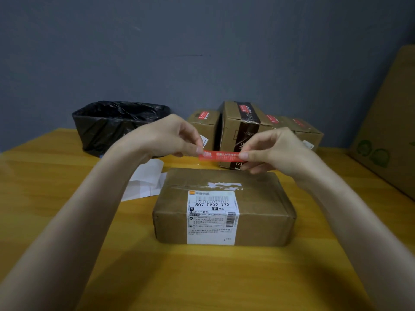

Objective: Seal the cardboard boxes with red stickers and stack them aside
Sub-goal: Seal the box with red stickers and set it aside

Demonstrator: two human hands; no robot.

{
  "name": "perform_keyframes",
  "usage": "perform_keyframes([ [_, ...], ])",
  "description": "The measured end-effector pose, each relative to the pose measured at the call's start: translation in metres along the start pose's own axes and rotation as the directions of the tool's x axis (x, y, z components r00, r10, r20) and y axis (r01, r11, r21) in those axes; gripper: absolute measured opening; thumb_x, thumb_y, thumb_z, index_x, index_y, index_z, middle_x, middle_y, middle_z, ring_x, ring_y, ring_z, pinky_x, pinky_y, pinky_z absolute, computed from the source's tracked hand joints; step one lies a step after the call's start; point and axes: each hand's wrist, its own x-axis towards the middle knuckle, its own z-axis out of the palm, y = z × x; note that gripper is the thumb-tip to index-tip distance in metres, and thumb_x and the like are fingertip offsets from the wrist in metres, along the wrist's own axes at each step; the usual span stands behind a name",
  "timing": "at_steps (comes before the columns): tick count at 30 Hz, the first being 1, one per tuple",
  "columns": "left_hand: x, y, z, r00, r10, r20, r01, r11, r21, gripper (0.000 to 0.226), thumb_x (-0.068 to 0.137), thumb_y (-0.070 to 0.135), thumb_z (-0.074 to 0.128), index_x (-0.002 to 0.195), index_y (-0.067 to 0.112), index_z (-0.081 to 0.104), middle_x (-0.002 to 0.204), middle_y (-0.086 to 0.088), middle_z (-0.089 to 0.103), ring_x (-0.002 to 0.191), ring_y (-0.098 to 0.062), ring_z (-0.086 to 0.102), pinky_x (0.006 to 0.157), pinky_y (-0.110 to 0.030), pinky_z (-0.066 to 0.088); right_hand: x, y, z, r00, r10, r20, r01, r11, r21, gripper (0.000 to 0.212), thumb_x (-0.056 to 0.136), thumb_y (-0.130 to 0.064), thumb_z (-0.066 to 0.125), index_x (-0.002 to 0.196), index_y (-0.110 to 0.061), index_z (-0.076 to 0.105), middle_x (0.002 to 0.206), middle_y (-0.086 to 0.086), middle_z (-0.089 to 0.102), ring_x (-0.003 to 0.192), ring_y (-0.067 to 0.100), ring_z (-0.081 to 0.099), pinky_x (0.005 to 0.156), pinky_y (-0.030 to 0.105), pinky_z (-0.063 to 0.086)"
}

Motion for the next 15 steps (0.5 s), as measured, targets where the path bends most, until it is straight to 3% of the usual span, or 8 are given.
perform_keyframes([
  [3, 0.0007, -0.0007, -0.0008, 1.0, -0.017, 0.011, 0.016, 0.999, 0.034, 0.009, 0.084, 0.015, 0.066, 0.076, 0.018, 0.069, 0.093, -0.004, 0.07, 0.092, -0.015, 0.063, 0.081, -0.029, 0.053, -0.0013, 0.0, -0.0009, 0.999, 0.032, 0.006, -0.031, 0.998, -0.049, 0.006, 0.077, -0.018, 0.07, 0.072, -0.016, 0.072, 0.075, 0.0, 0.071, 0.067, 0.007, 0.066, 0.052, 0.016, 0.053],
  [9, 0.0023, -0.0004, 0.002, 0.996, -0.063, 0.059, 0.06, 0.997, 0.042, 0.009, 0.082, 0.008, 0.068, 0.075, 0.013, 0.07, 0.075, -0.002, 0.071, 0.069, -0.006, 0.064, 0.065, -0.015, 0.052, 0.0, 0.001, -0.0029, 0.99, 0.113, 0.078, -0.11, 0.993, -0.036, 0.006, 0.078, -0.007, 0.07, 0.073, -0.009, 0.071, 0.06, 0.001, 0.068, 0.053, 0.004, 0.061, 0.048, 0.013, 0.048],
  [11, 0.0019, 0.0002, 0.0024, 0.993, -0.067, 0.093, 0.062, 0.997, 0.048, 0.008, 0.081, 0.006, 0.069, 0.075, 0.012, 0.071, 0.074, -0.002, 0.071, 0.071, -0.007, 0.064, 0.069, -0.019, 0.053, -0.0004, 0.0011, -0.0036, 0.984, 0.134, 0.118, -0.13, 0.991, -0.042, 0.006, 0.077, -0.003, 0.069, 0.081, -0.008, 0.07, 0.066, 0.006, 0.068, 0.054, 0.006, 0.061, 0.05, 0.014, 0.05],
  [15, 0.0031, 0.0016, 0.0062, 0.979, -0.109, 0.17, 0.096, 0.992, 0.083, 0.01, 0.079, 0.009, 0.071, 0.085, 0.015, 0.065, 0.075, -0.004, 0.071, 0.073, -0.01, 0.065, 0.076, -0.025, 0.053, 0.0007, 0.0037, -0.0023, 0.962, 0.198, 0.189, -0.183, 0.979, -0.09, 0.038, 0.077, -0.001, 0.071, 0.108, -0.015, 0.055, 0.068, 0.008, 0.068, 0.057, 0.009, 0.061, 0.052, 0.019, 0.049],
])
